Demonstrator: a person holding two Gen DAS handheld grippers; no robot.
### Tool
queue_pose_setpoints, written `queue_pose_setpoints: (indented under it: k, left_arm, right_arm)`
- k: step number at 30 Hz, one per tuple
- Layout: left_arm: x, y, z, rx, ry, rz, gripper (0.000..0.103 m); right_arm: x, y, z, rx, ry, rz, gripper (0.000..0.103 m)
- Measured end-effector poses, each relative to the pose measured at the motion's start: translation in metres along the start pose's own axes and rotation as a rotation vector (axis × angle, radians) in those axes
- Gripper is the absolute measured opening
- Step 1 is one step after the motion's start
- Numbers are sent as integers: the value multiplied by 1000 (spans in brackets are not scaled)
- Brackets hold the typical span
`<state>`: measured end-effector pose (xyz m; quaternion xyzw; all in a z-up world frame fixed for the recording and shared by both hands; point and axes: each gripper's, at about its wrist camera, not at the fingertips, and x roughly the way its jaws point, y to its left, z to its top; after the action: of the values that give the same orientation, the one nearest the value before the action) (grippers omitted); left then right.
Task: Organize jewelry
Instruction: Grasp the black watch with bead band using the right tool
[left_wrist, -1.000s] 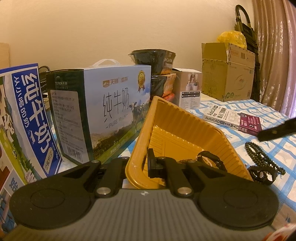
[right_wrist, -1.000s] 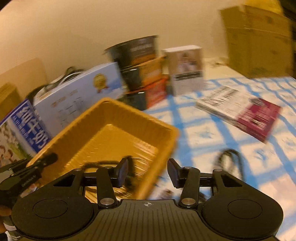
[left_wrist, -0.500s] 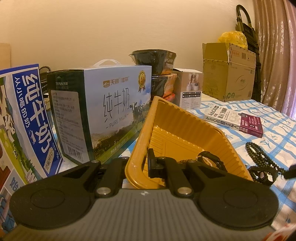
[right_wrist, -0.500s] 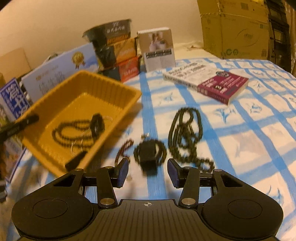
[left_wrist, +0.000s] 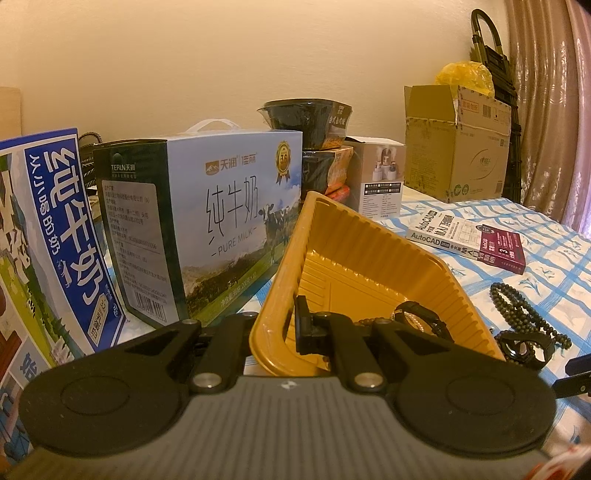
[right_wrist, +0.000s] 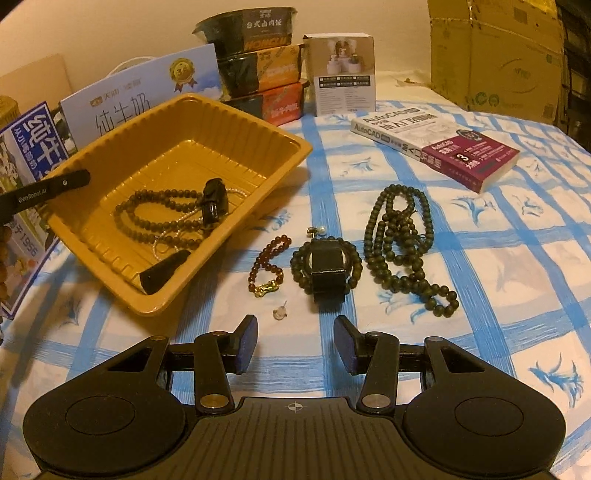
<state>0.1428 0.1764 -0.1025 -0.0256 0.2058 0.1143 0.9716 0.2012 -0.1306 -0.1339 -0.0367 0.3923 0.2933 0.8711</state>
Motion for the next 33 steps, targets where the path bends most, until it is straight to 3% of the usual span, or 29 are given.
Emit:
queue_pose_setpoints:
  k: [7,11,24,26,33]
  left_arm:
    - [0,-1,0,1,0,0,7]
    - [0,-1,0,0,0,0,7]
    - [0,0,0,1,2,2,7]
    - [0,0,-1,2,2,2,7]
    - [0,0,-1,2,1,2,7]
  right_arm:
    - [7,6,1,-26,3,-8,46]
    - [15,9,0,-49,14,-4,34]
    - [41,16,4,-88,25,-25,16]
    - [43,17,4,-104,26,-27,9]
    - [29,21,10,-110,-27,-17,9]
